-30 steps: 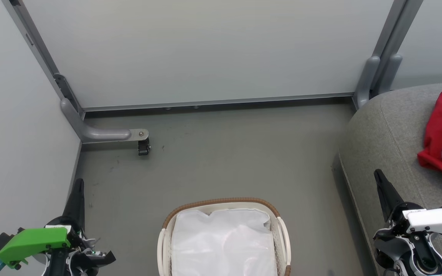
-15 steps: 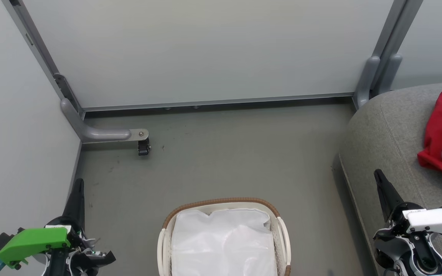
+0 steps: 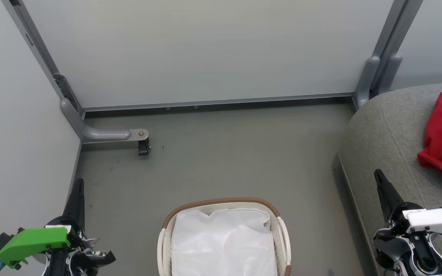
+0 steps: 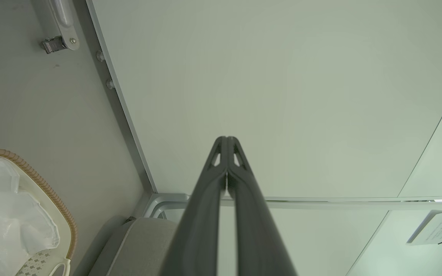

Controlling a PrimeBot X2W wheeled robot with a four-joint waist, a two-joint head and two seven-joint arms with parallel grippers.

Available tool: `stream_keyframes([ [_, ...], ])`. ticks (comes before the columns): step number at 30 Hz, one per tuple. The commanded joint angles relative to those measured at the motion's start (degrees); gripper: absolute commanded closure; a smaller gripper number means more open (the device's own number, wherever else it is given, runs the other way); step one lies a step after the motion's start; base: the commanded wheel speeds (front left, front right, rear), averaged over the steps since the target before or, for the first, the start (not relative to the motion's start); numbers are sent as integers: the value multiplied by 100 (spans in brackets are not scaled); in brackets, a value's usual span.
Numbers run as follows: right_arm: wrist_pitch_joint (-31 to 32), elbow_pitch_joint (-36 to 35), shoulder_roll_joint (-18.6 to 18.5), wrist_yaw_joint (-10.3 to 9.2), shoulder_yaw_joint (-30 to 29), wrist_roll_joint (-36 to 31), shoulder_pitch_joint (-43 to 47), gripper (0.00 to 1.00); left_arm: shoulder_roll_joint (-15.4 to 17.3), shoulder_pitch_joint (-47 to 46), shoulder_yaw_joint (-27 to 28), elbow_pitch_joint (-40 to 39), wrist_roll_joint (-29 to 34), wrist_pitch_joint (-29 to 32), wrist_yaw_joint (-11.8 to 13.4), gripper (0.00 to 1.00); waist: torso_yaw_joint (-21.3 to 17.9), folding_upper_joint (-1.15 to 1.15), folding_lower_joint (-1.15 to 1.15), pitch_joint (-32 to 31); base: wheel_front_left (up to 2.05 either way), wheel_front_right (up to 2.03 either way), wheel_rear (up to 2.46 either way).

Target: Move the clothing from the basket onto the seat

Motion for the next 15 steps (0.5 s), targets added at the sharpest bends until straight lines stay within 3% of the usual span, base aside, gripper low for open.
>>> stream_keyframes([
  [1, 16, -18, -32, -4, -11, 22, 61, 100, 38, -66, 10, -10, -18, 23, -22, 100, 0, 0, 0, 0, 0, 0, 0],
  [15, 15, -18, -32, -4, -11, 23, 61, 100, 38, -66, 10, -10, -18, 24, -22, 100, 0, 0, 0, 0, 0, 0, 0],
])
